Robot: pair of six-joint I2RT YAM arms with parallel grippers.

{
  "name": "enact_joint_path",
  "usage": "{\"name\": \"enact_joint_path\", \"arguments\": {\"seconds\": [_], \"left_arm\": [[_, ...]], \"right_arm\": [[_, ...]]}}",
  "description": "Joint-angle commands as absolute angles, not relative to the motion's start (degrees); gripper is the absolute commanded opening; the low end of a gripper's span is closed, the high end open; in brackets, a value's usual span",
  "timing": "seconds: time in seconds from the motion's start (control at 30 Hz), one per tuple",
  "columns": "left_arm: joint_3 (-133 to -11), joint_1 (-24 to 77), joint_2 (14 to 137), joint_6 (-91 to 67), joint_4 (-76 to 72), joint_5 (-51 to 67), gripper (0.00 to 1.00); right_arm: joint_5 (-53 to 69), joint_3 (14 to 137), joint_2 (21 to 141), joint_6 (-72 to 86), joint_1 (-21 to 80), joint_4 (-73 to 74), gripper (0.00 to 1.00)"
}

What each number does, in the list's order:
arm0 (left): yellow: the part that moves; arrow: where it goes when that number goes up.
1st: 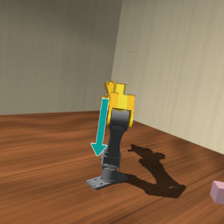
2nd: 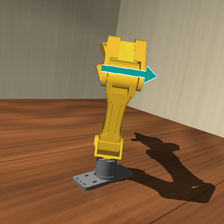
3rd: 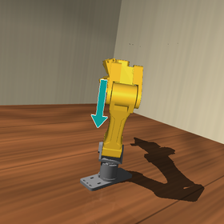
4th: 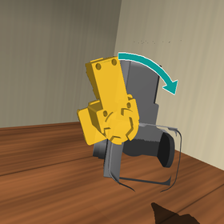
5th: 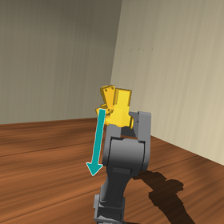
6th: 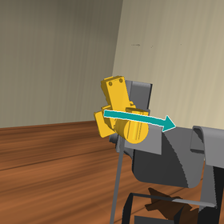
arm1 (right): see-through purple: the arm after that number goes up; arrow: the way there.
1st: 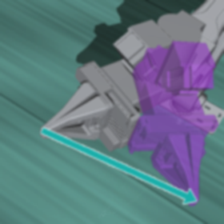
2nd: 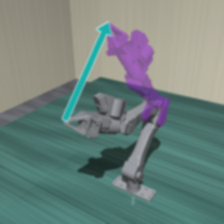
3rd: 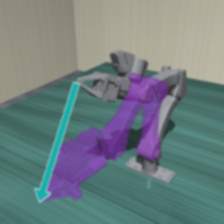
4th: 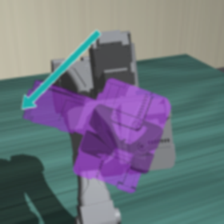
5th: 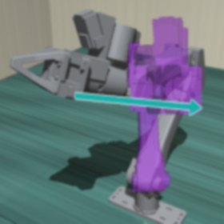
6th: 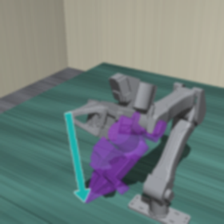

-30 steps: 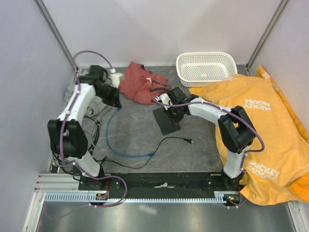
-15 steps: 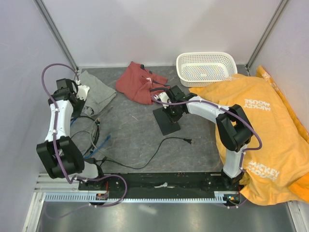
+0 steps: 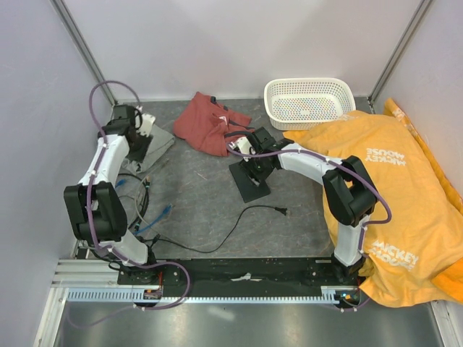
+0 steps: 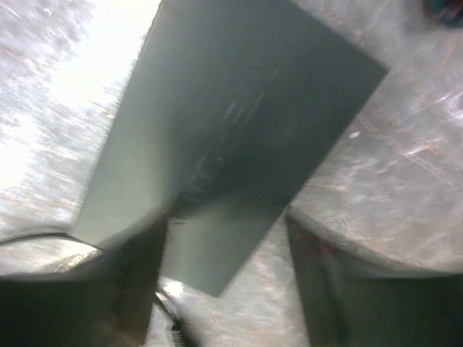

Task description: Pull the plug from the switch port

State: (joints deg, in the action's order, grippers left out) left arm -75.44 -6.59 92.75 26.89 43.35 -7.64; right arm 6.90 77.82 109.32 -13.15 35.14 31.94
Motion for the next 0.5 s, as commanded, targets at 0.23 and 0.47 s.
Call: {"name": "enact_joint_path", "arguments": {"seconds": [0.23, 0.47], "left_arm": [[-93.33, 9.48, 92.37, 16.01, 41.74, 2.8, 0.99], [-97.82, 13.8, 94.66, 15.03, 43.06, 10.97, 0.99]], "right_arm": [[-10.35, 90.96, 107.05, -14.16, 35.07, 30.95, 0.98], [-17.14, 85.97, 100.12, -5.1, 35.51, 28.04, 0.98]]}}
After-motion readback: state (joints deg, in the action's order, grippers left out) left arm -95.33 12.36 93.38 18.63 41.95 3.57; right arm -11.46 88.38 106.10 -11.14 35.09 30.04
